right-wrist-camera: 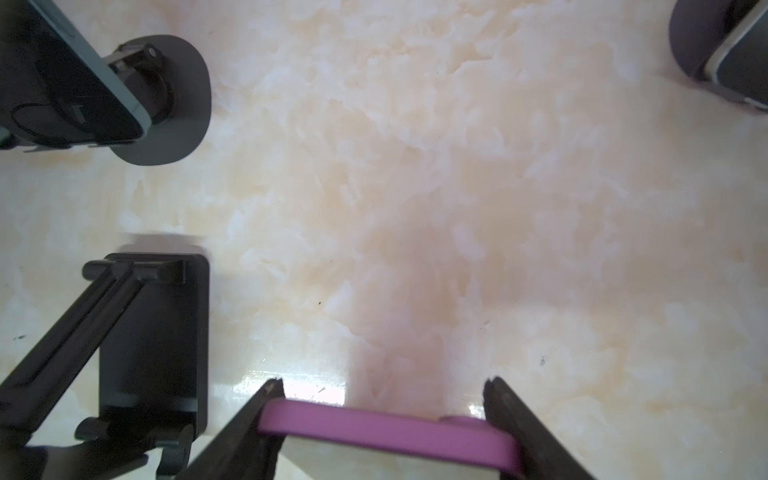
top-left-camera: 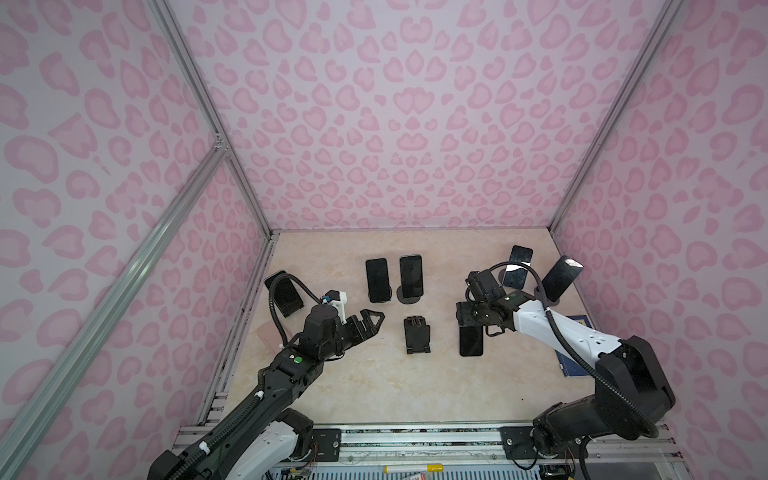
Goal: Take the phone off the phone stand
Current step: 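Lower the purple phone flat onto the table beside the stand, open right gripper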
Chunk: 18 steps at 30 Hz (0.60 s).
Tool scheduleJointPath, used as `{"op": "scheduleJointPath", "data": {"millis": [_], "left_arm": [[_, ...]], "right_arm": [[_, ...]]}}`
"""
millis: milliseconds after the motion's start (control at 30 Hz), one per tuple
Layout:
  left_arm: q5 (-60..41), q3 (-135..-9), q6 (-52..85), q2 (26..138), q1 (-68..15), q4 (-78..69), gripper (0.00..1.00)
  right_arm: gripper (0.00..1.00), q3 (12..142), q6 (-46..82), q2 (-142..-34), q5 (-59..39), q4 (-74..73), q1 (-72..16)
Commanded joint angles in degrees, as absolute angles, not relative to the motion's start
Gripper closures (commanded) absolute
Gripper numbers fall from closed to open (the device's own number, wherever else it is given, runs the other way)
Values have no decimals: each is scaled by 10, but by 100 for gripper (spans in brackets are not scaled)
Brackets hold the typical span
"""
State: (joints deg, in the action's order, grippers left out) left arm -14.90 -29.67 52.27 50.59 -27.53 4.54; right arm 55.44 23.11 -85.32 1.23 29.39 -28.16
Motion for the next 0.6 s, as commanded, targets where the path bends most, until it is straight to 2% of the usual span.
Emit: {"op": "scheduleJointPath", "data": {"millis": [0, 567], "left_arm": [[-160, -296, 524, 504, -280, 23, 1], [-140, -267, 528, 470, -281, 24, 1]], "right_arm": [[38, 559, 225, -874, -4, 287, -278], [40, 552, 247, -952, -21, 239, -256]]}}
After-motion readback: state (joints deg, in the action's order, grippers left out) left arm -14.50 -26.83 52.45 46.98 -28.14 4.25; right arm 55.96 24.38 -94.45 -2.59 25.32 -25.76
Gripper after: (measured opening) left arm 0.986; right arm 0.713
